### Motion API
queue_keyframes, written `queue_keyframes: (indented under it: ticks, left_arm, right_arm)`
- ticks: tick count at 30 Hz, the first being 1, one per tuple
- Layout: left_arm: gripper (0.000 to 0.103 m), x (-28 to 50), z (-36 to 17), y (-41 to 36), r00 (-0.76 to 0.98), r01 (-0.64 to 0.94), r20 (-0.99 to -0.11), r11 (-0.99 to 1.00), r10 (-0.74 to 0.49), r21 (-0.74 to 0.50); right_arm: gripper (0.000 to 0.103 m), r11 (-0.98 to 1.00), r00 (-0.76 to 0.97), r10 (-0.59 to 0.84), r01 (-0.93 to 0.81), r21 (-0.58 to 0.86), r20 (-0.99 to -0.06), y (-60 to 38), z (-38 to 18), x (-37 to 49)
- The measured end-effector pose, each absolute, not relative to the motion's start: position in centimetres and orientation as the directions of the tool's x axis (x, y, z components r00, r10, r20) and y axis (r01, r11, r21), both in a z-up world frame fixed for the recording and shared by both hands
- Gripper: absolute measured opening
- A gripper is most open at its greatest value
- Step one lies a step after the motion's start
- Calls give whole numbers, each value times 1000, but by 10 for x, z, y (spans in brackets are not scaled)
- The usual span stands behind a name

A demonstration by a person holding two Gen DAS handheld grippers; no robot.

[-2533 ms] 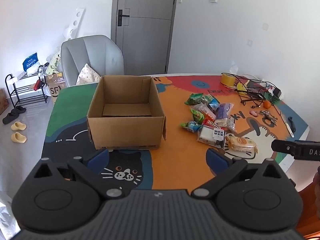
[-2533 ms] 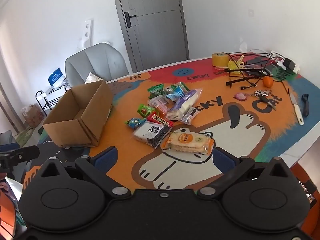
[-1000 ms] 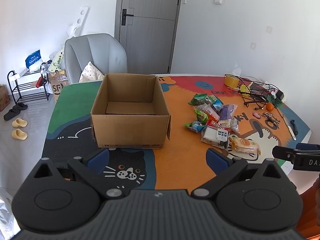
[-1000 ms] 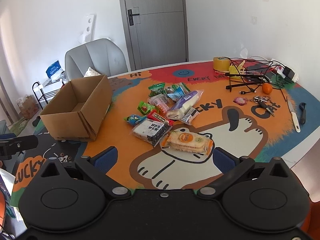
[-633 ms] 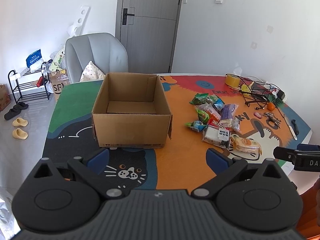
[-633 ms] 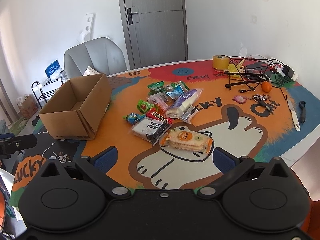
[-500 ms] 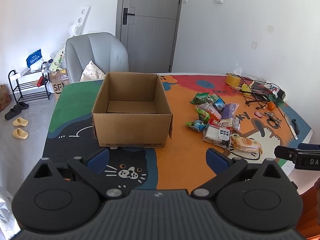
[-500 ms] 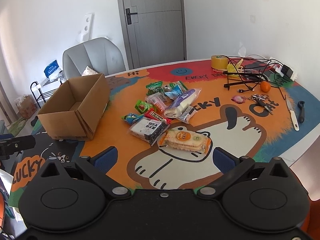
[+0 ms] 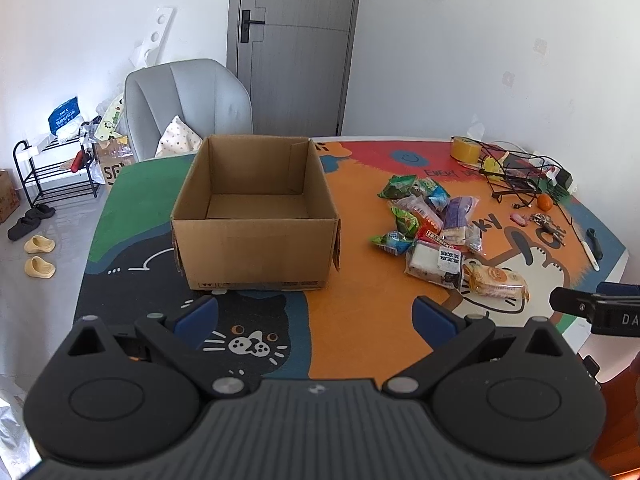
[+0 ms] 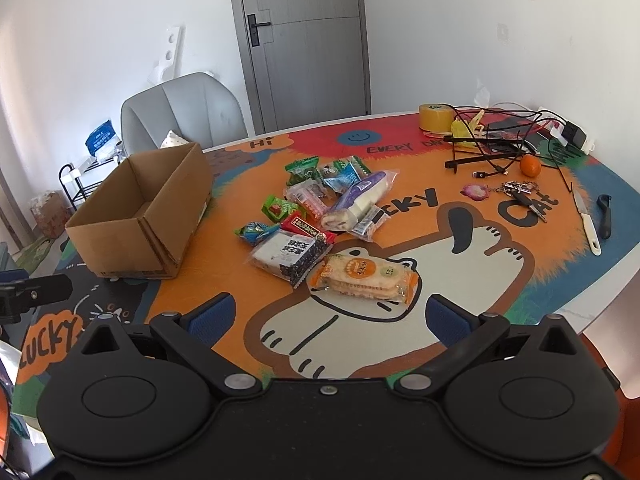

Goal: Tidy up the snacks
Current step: 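Grasp the white rice-cake bag with left tool while right tool grasps orange-labelled rice cake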

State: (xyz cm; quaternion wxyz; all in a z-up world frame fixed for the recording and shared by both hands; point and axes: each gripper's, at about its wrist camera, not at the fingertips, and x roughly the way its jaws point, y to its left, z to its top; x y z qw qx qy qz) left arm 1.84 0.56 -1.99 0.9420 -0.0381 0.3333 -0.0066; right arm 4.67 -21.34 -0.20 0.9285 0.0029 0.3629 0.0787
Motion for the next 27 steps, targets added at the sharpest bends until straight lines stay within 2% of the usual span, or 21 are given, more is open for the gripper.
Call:
queue_keyframes:
  ticks: [18,27]
  left_arm:
    - [102,56,-58,-11,730,14,-680,996,-73,-92]
    - [102,78,-75,-28,733,20,-675,994,-86,-106]
  right_arm:
    - [103,987,717,152,-147,65,-680,-229,-36,69]
    - [103,986,711,168,-134,102,-682,-245,-57,86]
